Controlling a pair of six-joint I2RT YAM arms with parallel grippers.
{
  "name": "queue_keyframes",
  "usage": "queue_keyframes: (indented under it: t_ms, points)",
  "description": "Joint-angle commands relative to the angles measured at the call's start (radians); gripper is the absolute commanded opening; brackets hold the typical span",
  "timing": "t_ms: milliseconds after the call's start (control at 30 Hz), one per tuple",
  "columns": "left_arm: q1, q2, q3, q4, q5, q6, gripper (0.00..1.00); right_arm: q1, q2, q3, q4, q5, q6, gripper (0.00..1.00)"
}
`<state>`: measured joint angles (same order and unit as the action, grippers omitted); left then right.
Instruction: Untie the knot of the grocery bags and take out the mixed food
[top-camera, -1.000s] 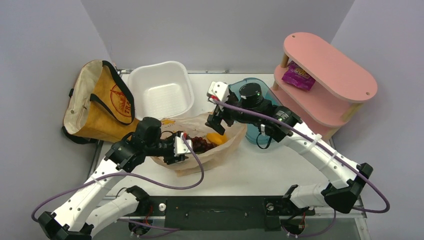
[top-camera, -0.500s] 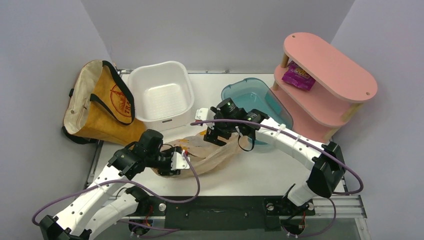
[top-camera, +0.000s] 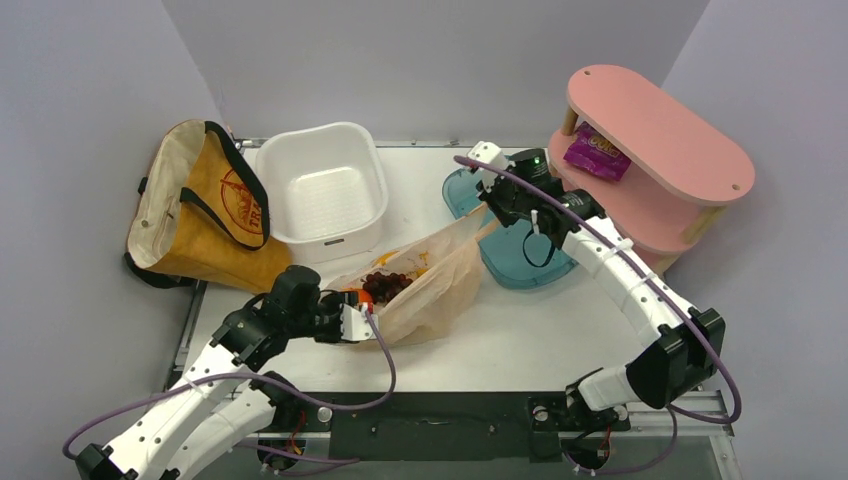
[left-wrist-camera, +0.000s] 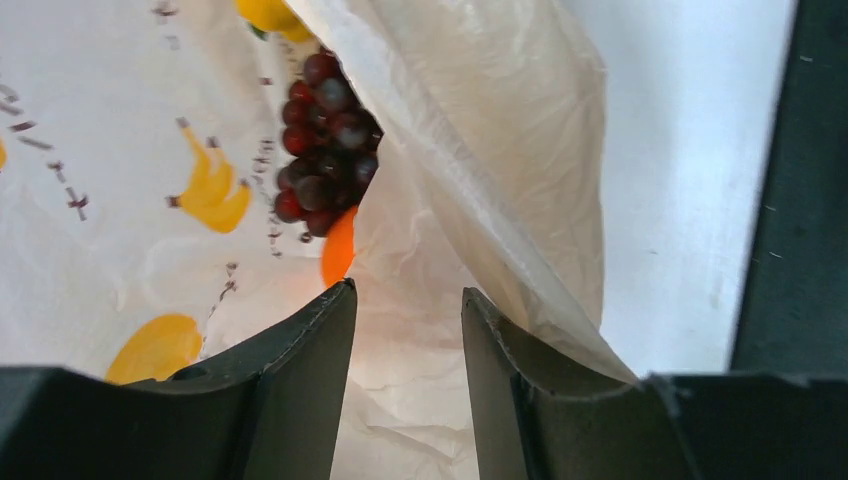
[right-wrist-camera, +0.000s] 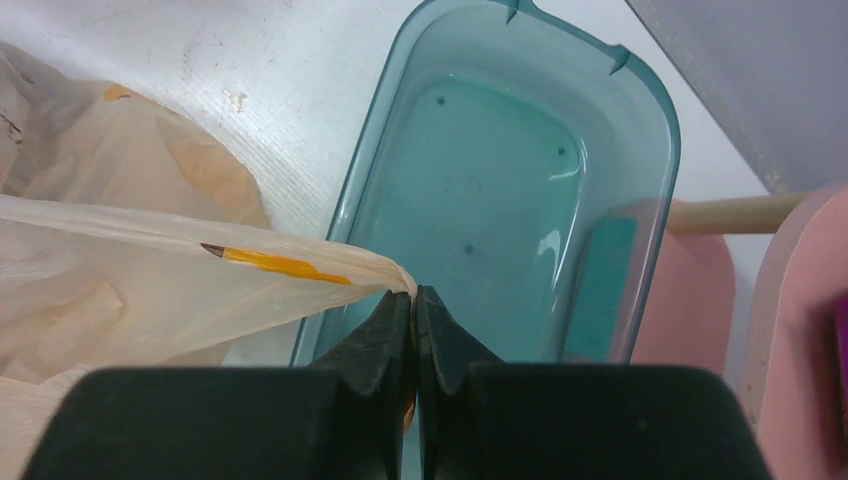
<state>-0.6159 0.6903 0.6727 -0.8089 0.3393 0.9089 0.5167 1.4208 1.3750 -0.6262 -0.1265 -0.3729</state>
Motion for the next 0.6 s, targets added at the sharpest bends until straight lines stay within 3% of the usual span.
queue_keyframes:
  t_ms: [0, 167, 200, 233, 300, 367, 567]
  points:
    - [-0.001, -0.025, -0.033, 0.12, -0.108, 0.008, 0.41, -0.119, -0.066, 0.017, 0.02, 0.036, 0.084, 0.0]
    - [0.004, 0.004, -0.015, 0.173, -0.102, -0.002, 0.4, -0.152, -0.204, -0.06, -0.04, -0.127, 0.07, 0.01]
    - [0.005, 0.01, -0.009, 0.171, -0.071, -0.009, 0.4, -0.144, -0.211, -0.056, -0.088, -0.144, 0.058, 0.11]
    - [0.004, 0.012, 0.007, 0.17, -0.053, -0.016, 0.4, -0.126, -0.219, -0.034, -0.107, -0.172, 0.053, 0.36]
    - [0.004, 0.019, 0.039, 0.166, 0.0, -0.049, 0.41, -0.087, -0.228, 0.024, -0.123, -0.203, 0.07, 0.62]
    - [0.004, 0.032, 0.077, 0.157, 0.053, -0.086, 0.42, -0.028, -0.222, 0.098, -0.113, -0.216, 0.09, 0.74]
    - [0.005, 0.073, 0.153, 0.193, 0.137, -0.246, 0.43, 0.156, -0.199, 0.202, -0.077, -0.211, 0.059, 0.8]
